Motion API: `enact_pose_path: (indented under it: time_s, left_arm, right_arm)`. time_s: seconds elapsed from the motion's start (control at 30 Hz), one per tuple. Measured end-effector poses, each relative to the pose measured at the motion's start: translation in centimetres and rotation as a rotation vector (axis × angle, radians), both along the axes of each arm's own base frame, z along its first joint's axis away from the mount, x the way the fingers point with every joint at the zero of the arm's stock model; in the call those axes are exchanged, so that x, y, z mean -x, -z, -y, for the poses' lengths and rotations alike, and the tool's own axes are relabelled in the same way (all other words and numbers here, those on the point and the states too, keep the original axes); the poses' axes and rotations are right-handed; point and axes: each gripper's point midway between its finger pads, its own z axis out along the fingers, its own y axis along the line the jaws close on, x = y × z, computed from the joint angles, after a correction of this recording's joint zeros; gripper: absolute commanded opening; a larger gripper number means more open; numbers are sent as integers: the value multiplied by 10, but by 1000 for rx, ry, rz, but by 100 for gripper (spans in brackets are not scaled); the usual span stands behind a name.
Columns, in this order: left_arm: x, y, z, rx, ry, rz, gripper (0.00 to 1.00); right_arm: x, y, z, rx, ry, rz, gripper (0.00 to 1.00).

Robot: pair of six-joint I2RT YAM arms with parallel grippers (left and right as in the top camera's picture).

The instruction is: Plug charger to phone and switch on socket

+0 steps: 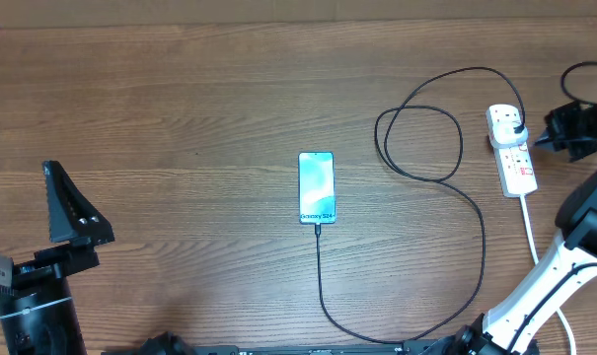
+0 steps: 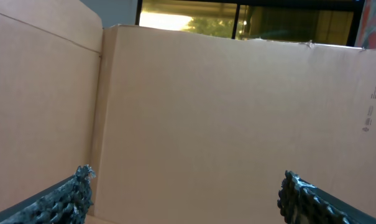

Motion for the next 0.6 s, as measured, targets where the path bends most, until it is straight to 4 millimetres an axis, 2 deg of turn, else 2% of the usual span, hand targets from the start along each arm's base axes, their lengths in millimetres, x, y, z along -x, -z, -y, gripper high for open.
enact_pose_path:
  time_s: [0.17,0.27,0.37,0.47,0.6]
  left_arm:
    - [-2,1,5,76,60,14,100]
    - [-4,2,14,113,133,18,100]
    - [-9,2,20,133,196,41,100]
    - [-15,6,21,171,236,60,100]
    - [-21,23,22,260,285,57,100]
  right_arm:
    - [2,-47,18,68,21,11,4]
    - [7,-83,27,129,20,23,4]
    - [6,-124,33,204,7,81,4]
    - [0,-173,39,309,-20,207,4]
    - [16,-243,30,421,-27,341,4]
